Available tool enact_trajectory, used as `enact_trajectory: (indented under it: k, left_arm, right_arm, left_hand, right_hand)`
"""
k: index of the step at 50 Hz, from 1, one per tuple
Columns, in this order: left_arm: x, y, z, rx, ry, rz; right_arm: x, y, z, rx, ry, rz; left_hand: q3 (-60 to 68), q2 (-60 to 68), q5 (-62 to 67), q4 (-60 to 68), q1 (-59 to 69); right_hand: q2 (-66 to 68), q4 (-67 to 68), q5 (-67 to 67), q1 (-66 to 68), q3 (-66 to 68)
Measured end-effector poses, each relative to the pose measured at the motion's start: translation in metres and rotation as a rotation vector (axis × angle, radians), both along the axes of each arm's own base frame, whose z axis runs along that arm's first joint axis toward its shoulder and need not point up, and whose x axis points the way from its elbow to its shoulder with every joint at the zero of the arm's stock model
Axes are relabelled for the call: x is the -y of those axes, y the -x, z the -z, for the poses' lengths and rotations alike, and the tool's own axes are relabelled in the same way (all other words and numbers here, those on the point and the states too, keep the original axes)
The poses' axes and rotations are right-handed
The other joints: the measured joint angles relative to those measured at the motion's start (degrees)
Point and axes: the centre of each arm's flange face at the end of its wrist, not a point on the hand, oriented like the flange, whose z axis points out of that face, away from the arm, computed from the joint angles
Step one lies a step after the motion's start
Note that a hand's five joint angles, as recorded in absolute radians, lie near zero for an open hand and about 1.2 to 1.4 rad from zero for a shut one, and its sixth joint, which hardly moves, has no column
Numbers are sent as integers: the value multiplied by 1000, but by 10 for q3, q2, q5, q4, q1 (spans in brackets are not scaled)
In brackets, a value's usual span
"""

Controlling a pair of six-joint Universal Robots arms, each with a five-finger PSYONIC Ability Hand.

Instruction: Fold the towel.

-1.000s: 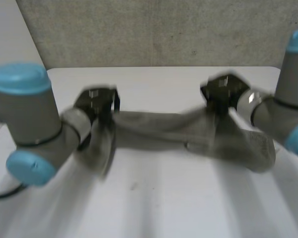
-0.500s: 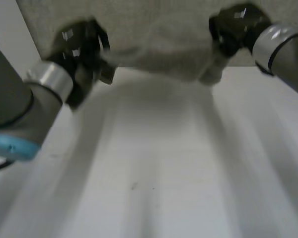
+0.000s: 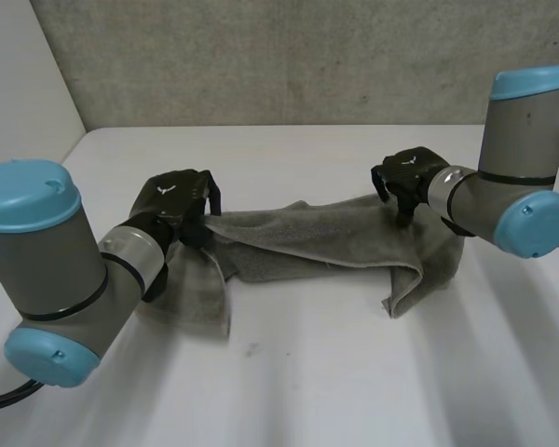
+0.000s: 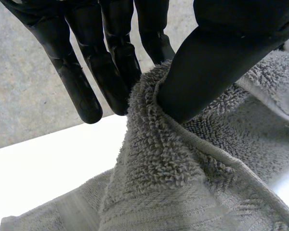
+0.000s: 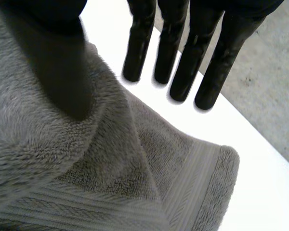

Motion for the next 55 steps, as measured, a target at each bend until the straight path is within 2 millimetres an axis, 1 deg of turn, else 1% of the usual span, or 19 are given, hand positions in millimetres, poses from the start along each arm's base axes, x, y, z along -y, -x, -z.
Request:
enact_trajectory:
  k: [1, 2, 4, 7, 12, 17, 21, 24, 26, 27, 31, 35, 40, 44, 48, 50, 51, 54, 55]
  left_arm:
    - [1, 0, 2, 2, -4, 0]
    - [2, 1, 4, 4, -9, -1]
    - [3, 1, 8, 7, -18, -1]
    - [3, 2, 13, 12, -32, -2]
    - [4, 2, 22, 19, -56, -4]
    - [5, 1, 25, 20, -64, -7]
    - [6, 0, 25, 19, -66, -12]
    - [7, -1, 25, 18, -66, -15]
    - [8, -1, 25, 18, -67, -17]
    - [8, -1, 26, 18, -67, -17]
    - [8, -2, 26, 19, -69, -19]
    - [7, -2, 27, 20, -72, -20]
    - [7, -3, 28, 21, -75, -21]
    - [6, -3, 28, 22, -77, -23]
    - [6, -4, 29, 23, -78, -25]
    - [6, -4, 29, 23, -79, -27]
    - [6, -4, 29, 23, -80, -27]
    - [6, -5, 30, 24, -82, -29]
    - [6, -5, 30, 25, -82, -29]
  right_arm:
    - [1, 1, 3, 8, -8, 16]
    - [1, 2, 5, 17, -17, 34]
    - [1, 3, 5, 35, -31, 59]
    - [-2, 6, 3, 63, -53, 93]
    - [-15, 15, -6, 108, -87, 135]
    - [-34, 25, -14, 151, -82, 160]
    - [-48, 31, -13, 200, -75, 179]
    - [-56, 33, -6, 241, -90, 197]
    - [-63, 35, 3, 289, -123, 218]
    - [-64, 35, 5, 298, -131, 222]
    - [-70, 33, 24, 373, -199, 258]
    - [-69, 32, 41, 410, -220, 282]
    - [-62, 32, 59, 415, -188, 320]
    - [-56, 31, 69, 394, -131, 350]
    - [-50, 32, 75, 357, -64, 373]
    - [-48, 34, 75, 338, -29, 383]
    - [-47, 35, 75, 334, -21, 385]
    - [-46, 37, 68, 329, 21, 388]
    - [-46, 38, 65, 333, 35, 386]
  left_hand:
    - [0, 0, 0, 0, 0]
    - [0, 0, 0, 0, 0]
    - [0, 0, 0, 0, 0]
    - [0, 0, 0, 0, 0]
    - [0, 0, 0, 0, 0]
    - [0, 0, 0, 0, 0]
    - [0, 0, 0, 0, 0]
    - [0, 0, 0, 0, 0]
    - [0, 0, 0, 0, 0]
    - [0, 0, 0, 0, 0]
    - [0, 0, 0, 0, 0]
    - [0, 0, 0, 0, 0]
    - [0, 0, 0, 0, 0]
    - [0, 0, 0, 0, 0]
    - [0, 0, 0, 0, 0]
    - [0, 0, 0, 0, 0]
    - [0, 0, 0, 0, 0]
    - [0, 0, 0, 0, 0]
    - [0, 0, 0, 0, 0]
  right_hand:
    - [-111, -109, -118, -99, -111]
    - [-203, -200, -209, -193, -202]
    - [-242, -252, -257, -238, -256]
    - [-248, -257, -259, -254, -265]
    - [-248, -257, -259, -254, -265]
    - [-248, -257, -259, -254, -265]
    - [-248, -257, -259, -255, -265]
    - [-248, -257, -259, -255, -265]
    - [-248, -257, -259, -255, -265]
    - [-248, -257, -259, -255, -265]
    - [-248, -257, -259, -255, -265]
    - [-248, -257, -259, -255, -265]
    - [-248, -257, -257, -253, -265]
    - [-222, -242, -215, -216, -235]
    - [-158, -165, -139, -143, -161]
    - [-53, -72, -52, -51, -64]
    - [-29, -45, -26, -29, -41]
    - [141, 113, 126, 137, 116]
    - [207, 178, 192, 205, 188]
